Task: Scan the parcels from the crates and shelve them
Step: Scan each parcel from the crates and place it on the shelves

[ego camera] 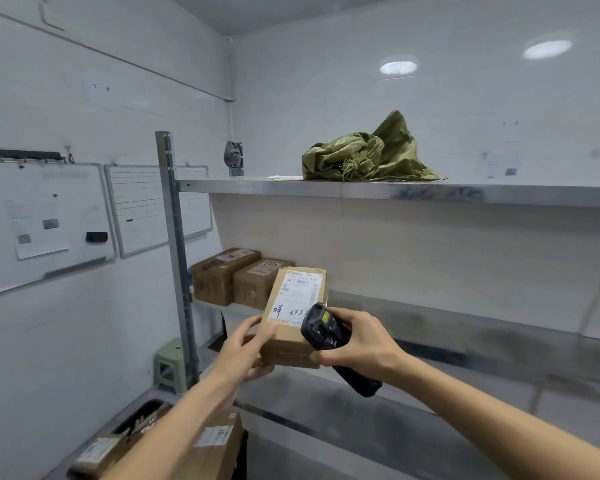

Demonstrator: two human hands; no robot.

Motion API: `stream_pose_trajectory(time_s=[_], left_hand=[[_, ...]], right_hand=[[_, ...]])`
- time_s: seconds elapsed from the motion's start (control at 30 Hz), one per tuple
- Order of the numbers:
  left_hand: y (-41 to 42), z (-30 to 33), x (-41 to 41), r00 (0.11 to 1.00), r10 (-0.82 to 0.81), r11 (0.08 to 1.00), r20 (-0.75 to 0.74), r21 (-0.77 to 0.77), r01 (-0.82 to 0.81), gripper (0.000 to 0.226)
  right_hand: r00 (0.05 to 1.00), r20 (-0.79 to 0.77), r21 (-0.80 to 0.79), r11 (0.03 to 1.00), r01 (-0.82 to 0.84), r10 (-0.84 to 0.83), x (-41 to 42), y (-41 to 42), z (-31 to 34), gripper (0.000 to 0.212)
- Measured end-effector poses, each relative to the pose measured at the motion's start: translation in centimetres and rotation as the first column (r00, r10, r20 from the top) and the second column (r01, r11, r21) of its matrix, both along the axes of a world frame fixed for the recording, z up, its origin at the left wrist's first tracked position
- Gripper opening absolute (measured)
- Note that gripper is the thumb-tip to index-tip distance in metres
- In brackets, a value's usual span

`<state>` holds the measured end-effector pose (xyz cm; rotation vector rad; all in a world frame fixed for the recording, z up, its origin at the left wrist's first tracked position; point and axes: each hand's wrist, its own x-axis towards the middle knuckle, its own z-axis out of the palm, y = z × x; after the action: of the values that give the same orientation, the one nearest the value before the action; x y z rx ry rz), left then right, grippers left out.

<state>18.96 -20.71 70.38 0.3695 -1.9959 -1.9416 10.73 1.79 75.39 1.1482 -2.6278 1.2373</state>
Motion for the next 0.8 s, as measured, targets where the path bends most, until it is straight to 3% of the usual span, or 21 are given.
stream_pose_trajectory(time_s=[0.17, 0.3, 0.47, 0.8], left_hand=[[1.3, -0.5, -1.8, 0.986, -0.166, 0.985, -0.007, -0.054, 0.166, 0.042], [2.1, -0.5, -5.3, 0.987, -0.157, 0.983, -0.040, -0.103, 0.152, 0.040], [1.7, -1.3, -11.1, 0.992, -0.120, 0.981, -0.034, -0.155, 0.113, 0.057], [-0.2, -4.9, -20.3, 0.996, -0.086, 0.976, 0.029, -0.199, 0.090, 0.055]], right_hand=[[0.997, 0.066, -0.018, 0.999, 0.031, -0.030, -2.7, 2.3, -0.4, 0.061], [0.991, 0.111, -0.011, 0.997, 0.071, -0.069, -5.8, 2.9, -1.3, 0.054], [0.982, 0.163, 0.011, 0.995, 0.098, -0.099, -10.7, 3.0, -2.4, 0.044], [0.958, 0.247, 0.094, 0.987, 0.129, -0.149, -19.5, 0.9, -6.3, 0.052]])
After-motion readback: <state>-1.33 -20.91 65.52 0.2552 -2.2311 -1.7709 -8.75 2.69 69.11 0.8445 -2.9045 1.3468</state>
